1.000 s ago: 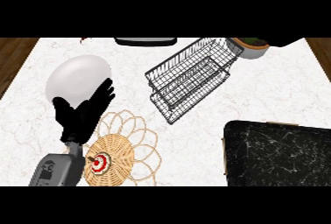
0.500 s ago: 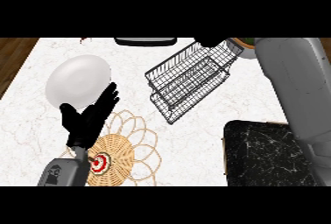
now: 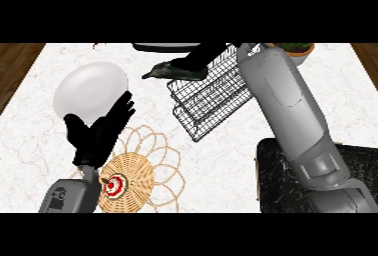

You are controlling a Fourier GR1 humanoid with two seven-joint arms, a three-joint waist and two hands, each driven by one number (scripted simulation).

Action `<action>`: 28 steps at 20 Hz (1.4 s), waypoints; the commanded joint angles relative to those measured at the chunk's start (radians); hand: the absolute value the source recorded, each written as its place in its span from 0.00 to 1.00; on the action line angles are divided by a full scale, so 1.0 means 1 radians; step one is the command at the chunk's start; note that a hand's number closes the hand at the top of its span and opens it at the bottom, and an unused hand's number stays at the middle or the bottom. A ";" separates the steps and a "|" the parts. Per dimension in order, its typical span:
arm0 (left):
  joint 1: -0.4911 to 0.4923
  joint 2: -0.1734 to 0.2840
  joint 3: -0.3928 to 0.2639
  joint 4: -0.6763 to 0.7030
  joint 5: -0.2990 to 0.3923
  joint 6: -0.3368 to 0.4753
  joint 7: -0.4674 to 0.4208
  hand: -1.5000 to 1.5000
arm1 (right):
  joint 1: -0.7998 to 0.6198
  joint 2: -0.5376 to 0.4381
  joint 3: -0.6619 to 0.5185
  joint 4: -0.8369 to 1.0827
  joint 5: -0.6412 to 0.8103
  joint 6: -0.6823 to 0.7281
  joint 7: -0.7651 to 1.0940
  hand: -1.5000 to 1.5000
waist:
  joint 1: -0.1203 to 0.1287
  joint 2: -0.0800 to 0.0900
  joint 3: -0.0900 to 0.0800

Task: Pick the eggplant from the tray and place it in the tiered basket

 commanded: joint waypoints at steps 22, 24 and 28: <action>0.016 0.034 0.051 -0.026 0.028 -0.030 0.003 0.50 | 0.064 -0.324 -0.231 0.126 -0.210 -0.015 -0.124 0.00 | -0.036 -0.008 0.001; 0.007 0.034 0.049 0.012 0.017 -0.034 -0.017 0.50 | 0.063 -0.394 -0.237 0.118 -0.235 0.104 -0.125 0.00 | -0.036 -0.007 0.000; 0.000 -0.002 0.006 -0.008 -0.016 0.000 0.014 0.50 | 0.104 -0.556 -0.270 0.210 -0.261 0.317 -0.212 0.00 | -0.021 0.000 0.001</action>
